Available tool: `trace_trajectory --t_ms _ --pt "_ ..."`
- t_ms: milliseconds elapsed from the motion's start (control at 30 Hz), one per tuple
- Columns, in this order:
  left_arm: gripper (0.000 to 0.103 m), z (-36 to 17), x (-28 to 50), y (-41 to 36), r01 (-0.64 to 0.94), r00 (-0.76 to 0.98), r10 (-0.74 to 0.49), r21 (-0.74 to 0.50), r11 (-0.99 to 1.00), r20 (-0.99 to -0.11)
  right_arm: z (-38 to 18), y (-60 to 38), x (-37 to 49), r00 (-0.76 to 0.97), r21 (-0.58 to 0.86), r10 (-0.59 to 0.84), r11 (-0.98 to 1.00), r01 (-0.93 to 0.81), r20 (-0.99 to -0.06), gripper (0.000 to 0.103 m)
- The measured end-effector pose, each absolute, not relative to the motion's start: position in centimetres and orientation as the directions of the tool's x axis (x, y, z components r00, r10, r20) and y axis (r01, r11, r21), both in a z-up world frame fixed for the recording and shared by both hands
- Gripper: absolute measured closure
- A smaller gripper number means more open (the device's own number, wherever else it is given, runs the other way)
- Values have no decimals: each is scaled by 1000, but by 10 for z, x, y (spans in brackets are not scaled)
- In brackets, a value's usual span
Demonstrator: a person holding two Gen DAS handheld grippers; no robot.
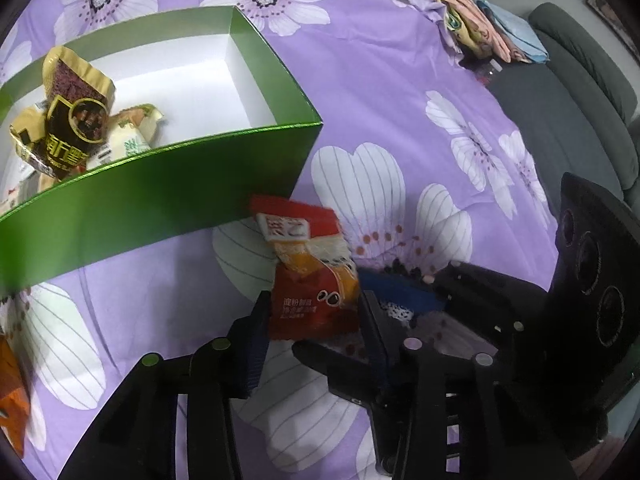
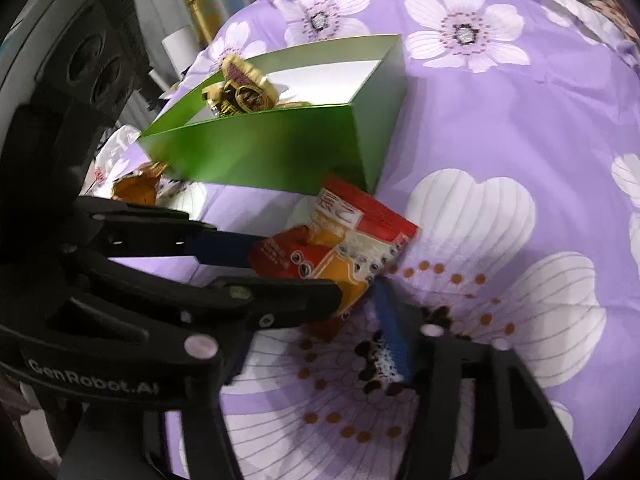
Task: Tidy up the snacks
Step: 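Close the left tool on the red packet and lift it, then carry the red packet with the left tool over the green box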
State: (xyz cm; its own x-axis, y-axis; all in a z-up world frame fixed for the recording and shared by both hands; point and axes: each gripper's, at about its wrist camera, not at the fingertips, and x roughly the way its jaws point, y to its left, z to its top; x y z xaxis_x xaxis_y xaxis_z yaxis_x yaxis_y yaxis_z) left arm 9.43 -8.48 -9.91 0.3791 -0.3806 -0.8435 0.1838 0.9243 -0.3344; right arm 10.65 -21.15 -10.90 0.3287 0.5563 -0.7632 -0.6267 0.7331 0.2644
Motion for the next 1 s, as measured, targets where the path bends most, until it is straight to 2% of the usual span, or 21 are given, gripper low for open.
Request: trace_trajectory --t_ms 33,67,100,133,333,367,467,567,633,667,767,800,833,867,900,1000 --pt "63 -98 94 -85 188 384 -371 -322 928 -845 -109 -210 106 335 252 549 735 -629 -765 56" --pt "65 -97 92 -85 195 386 -377 -325 925 -842 -109 -210 106 334 246 546 734 -633 -768 69" --pt "72 -96 92 -85 202 384 -398 -345 917 -833 -109 -208 105 326 252 553 726 -640 -767 74" --pt "76 -96 92 -85 206 385 -401 -347 915 -831 -109 -207 104 325 253 557 723 -643 -765 74" --pt "76 -98 91 -75 174 394 -398 -358 917 -828 -109 -205 104 316 255 556 719 -647 -769 75" --pt "76 -99 92 -72 154 403 -384 -351 923 -831 -108 -205 104 321 249 550 725 -642 -771 68" --pt "72 -100 96 -63 103 402 -385 -377 920 -830 -107 -204 105 336 238 542 733 -637 -770 47" --pt "58 -96 96 -61 90 423 -340 -335 938 -840 -105 -195 107 339 209 534 722 -659 -775 39" --pt "37 -94 96 -56 69 437 -324 -327 942 -839 -106 -188 109 336 191 524 716 -672 -783 38" --pt "34 -93 95 -52 63 444 -327 -335 940 -834 -105 -185 110 331 194 530 710 -677 -781 38" --pt "33 -92 95 -43 58 462 -347 -363 930 -816 -105 -177 115 292 237 563 684 -690 -774 38" --pt "37 -94 95 -39 56 462 -365 -383 922 -808 -104 -174 116 287 235 562 679 -695 -776 37" --pt "48 -96 95 -35 48 461 -372 -396 917 -806 -105 -171 116 285 227 558 675 -702 -779 39" --pt "56 -99 97 -32 37 452 -382 -411 911 -806 -106 -168 116 280 228 560 670 -707 -779 46" --pt "63 -103 99 -30 28 440 -392 -424 905 -808 -108 -166 116 275 230 561 668 -708 -781 48" --pt "64 -109 99 -26 10 433 -407 -447 895 -804 -111 -163 113 278 214 554 663 -717 -785 53"
